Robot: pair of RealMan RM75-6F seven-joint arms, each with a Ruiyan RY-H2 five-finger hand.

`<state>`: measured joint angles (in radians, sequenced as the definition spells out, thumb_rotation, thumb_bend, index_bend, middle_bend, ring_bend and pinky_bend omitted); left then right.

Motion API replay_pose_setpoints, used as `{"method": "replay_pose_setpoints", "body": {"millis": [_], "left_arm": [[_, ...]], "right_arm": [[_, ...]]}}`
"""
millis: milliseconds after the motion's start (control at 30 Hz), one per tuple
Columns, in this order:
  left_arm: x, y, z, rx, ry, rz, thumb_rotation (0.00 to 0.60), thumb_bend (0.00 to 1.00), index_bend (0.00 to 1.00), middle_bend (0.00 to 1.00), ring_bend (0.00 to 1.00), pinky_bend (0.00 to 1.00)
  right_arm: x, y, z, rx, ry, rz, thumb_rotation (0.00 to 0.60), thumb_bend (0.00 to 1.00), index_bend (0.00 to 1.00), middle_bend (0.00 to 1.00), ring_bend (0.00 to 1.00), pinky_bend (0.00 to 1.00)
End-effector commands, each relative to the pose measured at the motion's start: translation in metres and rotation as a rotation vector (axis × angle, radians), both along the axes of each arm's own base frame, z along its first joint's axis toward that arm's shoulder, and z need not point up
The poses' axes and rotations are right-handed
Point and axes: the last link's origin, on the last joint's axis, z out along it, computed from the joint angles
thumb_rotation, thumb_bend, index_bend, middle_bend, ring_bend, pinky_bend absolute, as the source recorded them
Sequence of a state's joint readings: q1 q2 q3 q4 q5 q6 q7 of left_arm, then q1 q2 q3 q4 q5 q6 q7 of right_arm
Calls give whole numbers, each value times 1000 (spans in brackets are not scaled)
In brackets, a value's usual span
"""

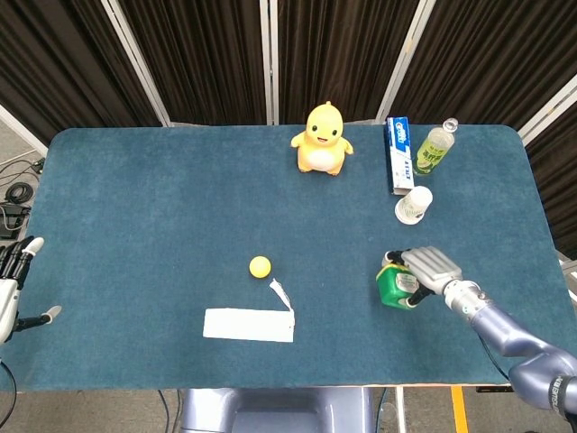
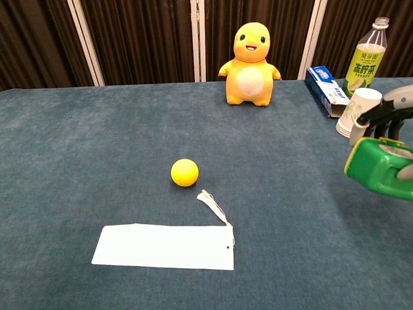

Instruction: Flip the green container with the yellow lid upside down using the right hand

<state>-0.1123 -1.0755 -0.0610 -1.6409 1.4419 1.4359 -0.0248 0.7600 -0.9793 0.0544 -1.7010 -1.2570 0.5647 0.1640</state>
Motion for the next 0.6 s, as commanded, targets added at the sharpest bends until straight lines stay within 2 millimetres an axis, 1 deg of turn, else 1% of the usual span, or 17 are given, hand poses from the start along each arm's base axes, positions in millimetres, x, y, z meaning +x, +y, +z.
{"method": "replay_pose_setpoints", "body": {"millis": [33,100,233,300,333,400,433,467,500,533,567,600], "left_arm": [[0,0,0,-2,1,2,600,0,0,0,0,0],[0,0,-1,-5,2,3,600,0,0,0,0,0],[-1,0,0,-2,3,7,600,0,0,0,0,0],[-2,0,0,-2,1,9,600,0,0,0,0,0],[-2,0,0,-4,2,11,600,0,0,0,0,0],[-2,0,0,-11,2,17,600,0,0,0,0,0],[-3,0,0,-16,2,20,600,0,0,0,0,0],[-3,0,0,-18,2,21,600,0,0,0,0,0],[-3,1,0,-20,2,22,600,0,0,0,0,0],[-2,1,0,-21,3,23,600,0,0,0,0,0],[-2,1,0,-21,3,24,600,0,0,0,0,0],[-2,1,0,-21,3,24,600,0,0,0,0,0]], "right_arm": [[7,-1,0,73,84,2,600,936,429,467,297,201],[5,-1,-5,102,128,2,600,947,431,467,291,184],[5,-1,-15,144,158,-18,600,953,442,476,282,168],[4,-1,-17,164,184,-27,600,926,442,455,234,137],[4,-1,-17,167,191,-32,600,899,432,423,195,111],[2,-3,-19,164,202,-43,600,791,351,292,93,44],[0,-4,-19,162,211,-52,600,685,254,174,42,16],[-2,-4,-19,161,219,-58,600,550,140,76,9,1],[-4,-5,-20,159,226,-64,600,459,80,31,1,0],[-7,-6,-20,153,236,-75,600,337,18,0,0,0],[-9,-8,-19,142,241,-79,600,248,0,0,0,0],[-10,-11,-19,124,249,-76,600,211,0,0,0,0]]}}
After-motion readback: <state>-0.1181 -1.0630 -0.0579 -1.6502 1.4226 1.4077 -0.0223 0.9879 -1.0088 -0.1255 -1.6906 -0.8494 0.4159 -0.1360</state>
